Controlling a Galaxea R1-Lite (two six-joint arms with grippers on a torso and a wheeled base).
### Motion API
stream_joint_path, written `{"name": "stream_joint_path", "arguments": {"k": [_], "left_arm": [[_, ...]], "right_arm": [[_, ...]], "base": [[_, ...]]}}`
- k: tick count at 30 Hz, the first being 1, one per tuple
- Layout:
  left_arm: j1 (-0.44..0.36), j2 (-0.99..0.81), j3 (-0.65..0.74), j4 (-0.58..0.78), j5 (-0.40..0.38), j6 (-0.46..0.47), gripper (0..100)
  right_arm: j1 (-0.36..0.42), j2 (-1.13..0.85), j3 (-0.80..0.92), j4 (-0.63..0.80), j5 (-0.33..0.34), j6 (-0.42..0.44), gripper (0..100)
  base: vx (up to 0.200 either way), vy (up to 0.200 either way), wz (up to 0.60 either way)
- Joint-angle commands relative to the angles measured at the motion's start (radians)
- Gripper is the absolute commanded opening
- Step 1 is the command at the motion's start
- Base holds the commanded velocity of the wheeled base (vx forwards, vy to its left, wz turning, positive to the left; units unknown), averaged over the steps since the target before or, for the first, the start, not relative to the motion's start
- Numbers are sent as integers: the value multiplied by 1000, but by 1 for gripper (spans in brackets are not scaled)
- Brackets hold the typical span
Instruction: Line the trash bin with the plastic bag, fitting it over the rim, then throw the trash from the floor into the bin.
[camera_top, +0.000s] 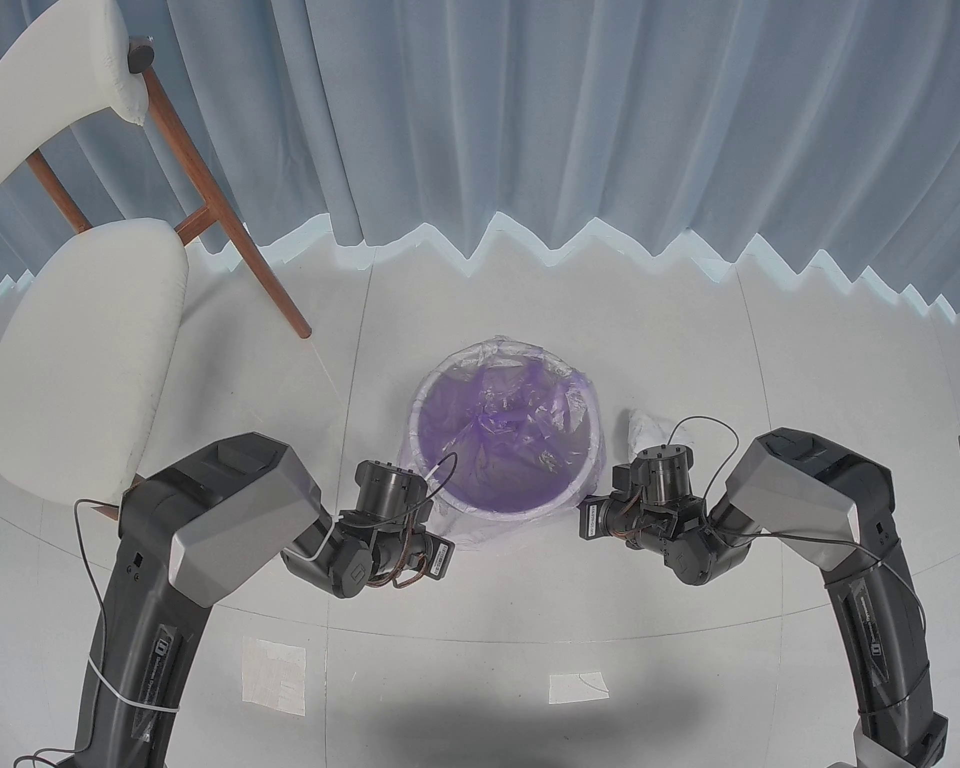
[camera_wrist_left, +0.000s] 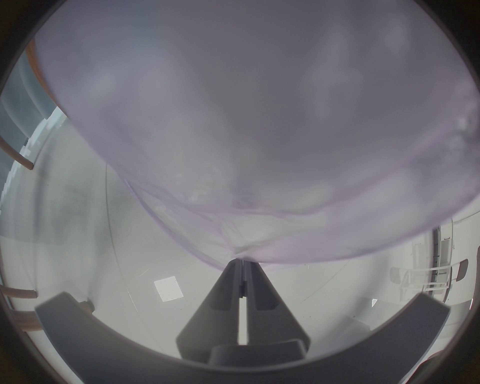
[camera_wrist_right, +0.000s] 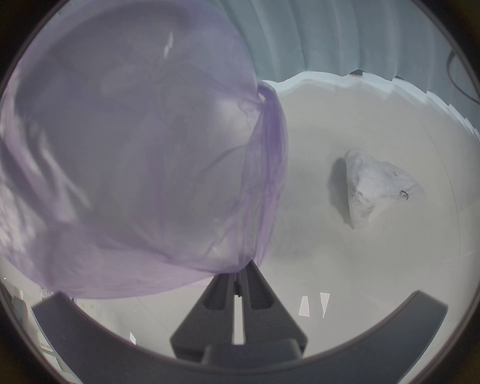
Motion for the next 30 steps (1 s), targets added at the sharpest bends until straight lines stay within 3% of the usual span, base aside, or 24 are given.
{"name": "stream_joint_path", "arguments": {"k": [1, 4, 5, 8, 14, 23, 25, 30], "left_arm": [[-10, -152, 225, -128, 0, 5, 0], [-10, -216, 315, -169, -2, 5, 0], [-10, -284, 416, -218, -5, 2, 0], [-10, -347, 510, -295, -6, -2, 0], [-13, -390, 642, -516, -6, -5, 0], [-1, -500, 832, -726, -5, -61, 0], [-1, -574, 906, -811, 4, -110, 0], [-1, -735, 1061, -857, 6, -116, 0]], "right_arm": [[-4, -116, 118, -40, 2, 29, 0], [-9, -157, 173, -55, 3, 50, 0], [-9, -194, 231, -95, 3, 81, 0], [-9, -216, 295, -186, 3, 105, 0], [-9, -276, 453, -350, 3, 105, 0], [-21, -414, 700, -532, 3, 108, 0], [-38, -478, 785, -549, 2, 108, 0], [-122, -546, 802, -540, 2, 111, 0]], "base": [[0, 0, 0], [0, 0, 0], [0, 0, 0], [0, 0, 0], [0, 0, 0], [0, 0, 0], [0, 0, 0], [0, 0, 0]]}}
